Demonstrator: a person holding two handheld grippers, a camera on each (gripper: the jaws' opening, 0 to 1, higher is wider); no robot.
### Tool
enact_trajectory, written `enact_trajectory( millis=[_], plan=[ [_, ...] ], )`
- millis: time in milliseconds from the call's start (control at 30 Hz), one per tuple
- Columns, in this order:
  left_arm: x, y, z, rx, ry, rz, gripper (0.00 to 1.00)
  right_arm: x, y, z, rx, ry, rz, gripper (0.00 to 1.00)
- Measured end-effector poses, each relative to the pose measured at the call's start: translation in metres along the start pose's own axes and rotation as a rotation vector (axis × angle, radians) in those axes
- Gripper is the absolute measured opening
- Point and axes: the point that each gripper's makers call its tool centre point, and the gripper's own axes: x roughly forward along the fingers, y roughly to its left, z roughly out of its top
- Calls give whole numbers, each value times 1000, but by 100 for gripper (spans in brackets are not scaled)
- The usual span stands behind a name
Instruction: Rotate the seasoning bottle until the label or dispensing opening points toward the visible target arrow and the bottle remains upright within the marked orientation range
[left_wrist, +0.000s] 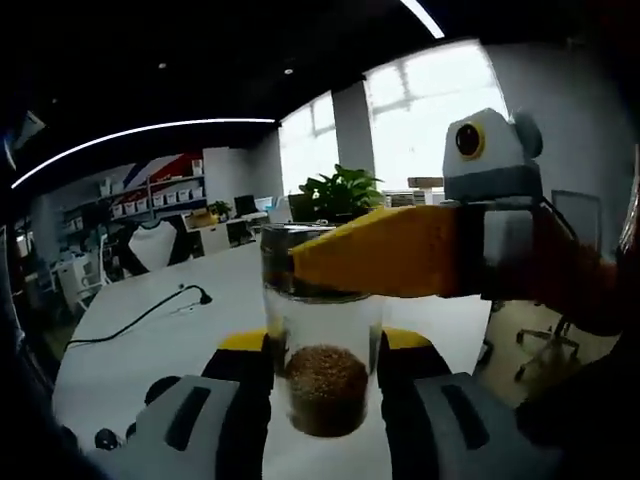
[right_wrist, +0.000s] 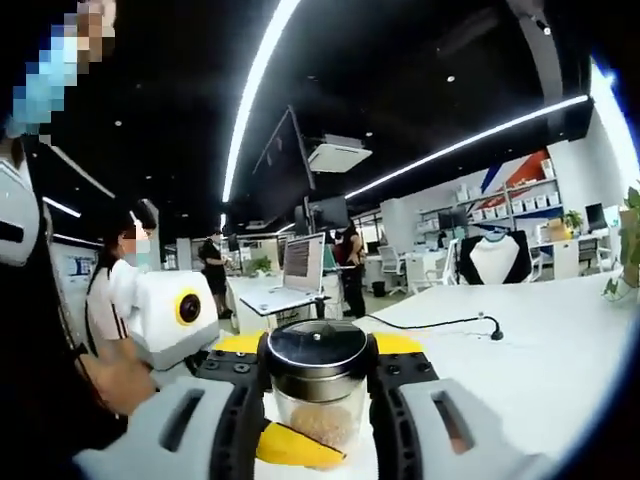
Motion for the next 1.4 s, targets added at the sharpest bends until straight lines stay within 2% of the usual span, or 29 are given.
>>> enact_trajectory(
  millis=[33, 133, 267, 367, 433, 533, 600, 700, 833, 867, 967, 1100, 1167, 1400],
  plan=[
    [0, -4, 2, -30, -15, -37, 43, 0, 4, 1, -22, 5, 32, 36],
    [0, -6, 2, -20, -18, -73, 43, -1, 11, 1, -54, 37, 116, 36],
    [-2, -16, 9, -56, -57, -187, 43, -4, 20, 6, -73, 20, 213, 36],
    [-3, -18, 11, -51, -62, -203, 43, -7, 21, 8, -62, 6, 256, 36],
    [-2, -17, 12, -31, -65, -177, 43, -7, 19, 8, -50, 0, 255, 36],
    [-1, -13, 16, -43, -79, -137, 43, -6, 12, 13, 19, -61, 215, 36],
    [1, -7, 15, -52, -67, -76, 43, -6, 9, 11, 17, -66, 181, 36],
    [4, 6, 7, 5, -14, 36, 42, -2, 1, 5, 2, -49, 76, 36],
    [7, 8, 4, 6, 7, 88, 42, 3, -4, 2, -7, -43, -51, 36],
    [7, 10, 3, 17, 12, 119, 42, 4, -4, 2, -3, -47, -73, 37],
    [6, 11, 3, 49, 21, 157, 43, 5, -14, 3, 12, -62, -141, 37],
    [3, 11, 2, 39, 14, 135, 43, 4, -14, 3, 4, -53, -118, 37],
    [1, 10, 3, 60, 7, 115, 43, 3, -10, 3, -13, -35, -64, 36],
    [-1, -2, 7, 22, -26, -4, 42, -4, -5, 5, -7, -20, 85, 36]
  ],
)
